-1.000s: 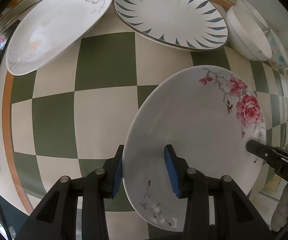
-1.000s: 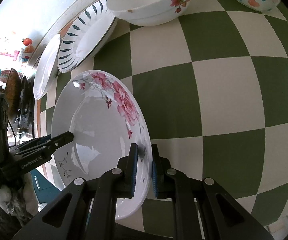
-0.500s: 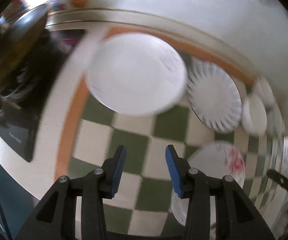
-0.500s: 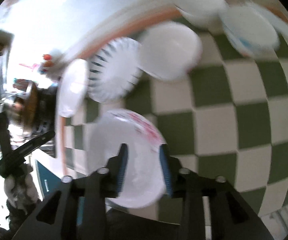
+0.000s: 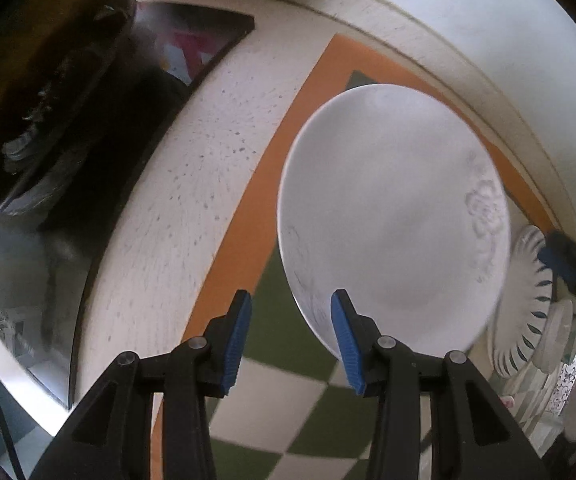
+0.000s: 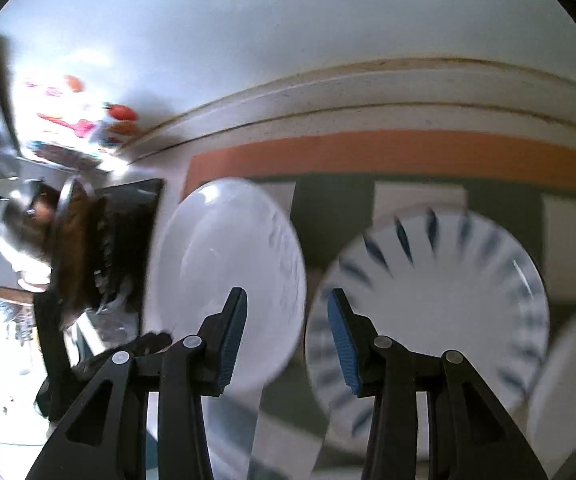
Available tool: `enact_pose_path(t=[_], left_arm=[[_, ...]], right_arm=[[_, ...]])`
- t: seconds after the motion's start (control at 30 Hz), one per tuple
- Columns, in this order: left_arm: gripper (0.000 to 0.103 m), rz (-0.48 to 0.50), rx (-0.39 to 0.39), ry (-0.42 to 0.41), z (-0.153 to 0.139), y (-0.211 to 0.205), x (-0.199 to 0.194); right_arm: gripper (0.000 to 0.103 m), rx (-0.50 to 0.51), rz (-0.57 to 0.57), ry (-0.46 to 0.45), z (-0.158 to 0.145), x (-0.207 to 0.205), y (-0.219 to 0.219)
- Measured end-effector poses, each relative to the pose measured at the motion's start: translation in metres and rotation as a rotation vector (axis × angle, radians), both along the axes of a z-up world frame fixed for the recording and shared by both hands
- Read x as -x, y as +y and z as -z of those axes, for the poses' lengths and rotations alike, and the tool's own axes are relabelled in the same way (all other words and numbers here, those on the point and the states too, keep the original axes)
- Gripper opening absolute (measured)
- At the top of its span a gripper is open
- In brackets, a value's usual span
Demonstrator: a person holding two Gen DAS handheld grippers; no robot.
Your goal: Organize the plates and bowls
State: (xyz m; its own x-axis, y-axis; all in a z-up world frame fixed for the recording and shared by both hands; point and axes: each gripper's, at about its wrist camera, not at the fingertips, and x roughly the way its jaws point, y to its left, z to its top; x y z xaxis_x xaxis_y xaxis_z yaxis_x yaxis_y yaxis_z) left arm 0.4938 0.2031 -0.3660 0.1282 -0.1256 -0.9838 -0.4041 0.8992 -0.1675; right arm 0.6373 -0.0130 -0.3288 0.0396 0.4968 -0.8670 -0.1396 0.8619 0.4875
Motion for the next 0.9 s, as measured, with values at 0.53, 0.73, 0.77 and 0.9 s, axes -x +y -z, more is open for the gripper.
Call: enact_pose_path(t=[0.53, 0.73, 0.77, 0.9], left_arm=[[0.021, 0.036, 0.052, -0.035, 0.012, -0.001, -0.013], [0.021, 0.041, 0.041, -0.06, 0.003, 0.003, -0.021], [0.021, 0.044, 0.039, -0.067, 0.0, 0.004, -0.019], [0.021, 0.059, 0.025, -0.084, -0.014, 0.001, -0.008]], right_arm=[[0.014, -0.012, -0.095, 0.137, 0.065, -0.052, 0.043], [0.011, -0.019, -0.092, 0.103, 0.055, -0.043, 0.039], [0.011, -0.02, -0.091, 0.098, 0.053, -0.043, 0.037], [0.008, -0.026, -0.087, 0.076, 0.043, -0.035, 0.03]])
